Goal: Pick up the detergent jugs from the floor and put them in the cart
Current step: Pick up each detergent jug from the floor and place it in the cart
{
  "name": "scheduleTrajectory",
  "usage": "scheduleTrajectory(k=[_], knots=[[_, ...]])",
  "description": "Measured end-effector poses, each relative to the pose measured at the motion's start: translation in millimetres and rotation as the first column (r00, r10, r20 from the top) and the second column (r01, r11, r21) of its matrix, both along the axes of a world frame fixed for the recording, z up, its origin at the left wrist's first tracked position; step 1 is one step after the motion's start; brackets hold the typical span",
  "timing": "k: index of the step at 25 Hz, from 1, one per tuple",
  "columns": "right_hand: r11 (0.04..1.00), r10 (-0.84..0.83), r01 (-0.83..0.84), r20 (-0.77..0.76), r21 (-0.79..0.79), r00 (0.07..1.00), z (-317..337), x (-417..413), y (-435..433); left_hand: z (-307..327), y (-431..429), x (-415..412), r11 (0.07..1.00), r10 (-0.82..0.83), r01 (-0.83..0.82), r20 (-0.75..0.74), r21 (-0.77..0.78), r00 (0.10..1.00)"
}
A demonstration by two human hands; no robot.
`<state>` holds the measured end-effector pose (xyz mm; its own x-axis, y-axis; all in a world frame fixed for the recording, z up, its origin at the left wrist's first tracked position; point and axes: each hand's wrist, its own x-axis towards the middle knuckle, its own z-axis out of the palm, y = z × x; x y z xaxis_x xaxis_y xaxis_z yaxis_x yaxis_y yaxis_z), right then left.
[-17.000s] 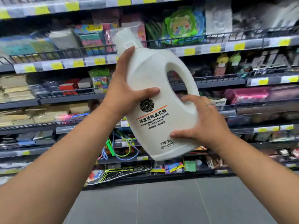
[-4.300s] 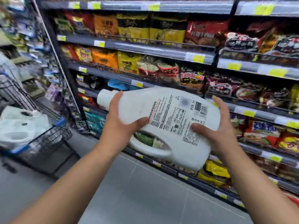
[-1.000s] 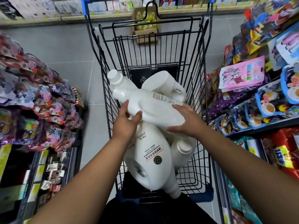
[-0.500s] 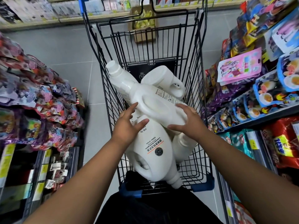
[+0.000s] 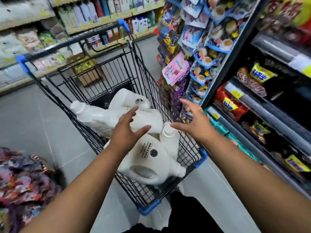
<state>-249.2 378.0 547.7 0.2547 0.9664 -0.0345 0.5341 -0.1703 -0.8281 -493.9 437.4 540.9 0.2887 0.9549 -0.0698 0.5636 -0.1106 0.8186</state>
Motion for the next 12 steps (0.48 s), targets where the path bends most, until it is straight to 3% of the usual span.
scheduleTrajectory(k=[3,6,12], knots=[[0.978,-0.181,0.186,-0.063,0.09,0.981,26.3,-0.6,-72.2,28.1,-27.8,16.0,0.972,-0.23,0.229,0.013,0.049,0.973],[0.929,-0.355,0.355,-0.018,0.1,0.935,51.7,6.1,-158.4,59.0,-60.9,52.0,0.911,-0.409,0.405,0.054,0.077,0.911],[0.675,-0.732,0.716,0.046,0.177,0.679,101.1,32.2,-370.5,106.4,-184.6,146.2,0.67,-0.743,0.726,0.135,0.154,0.656]])
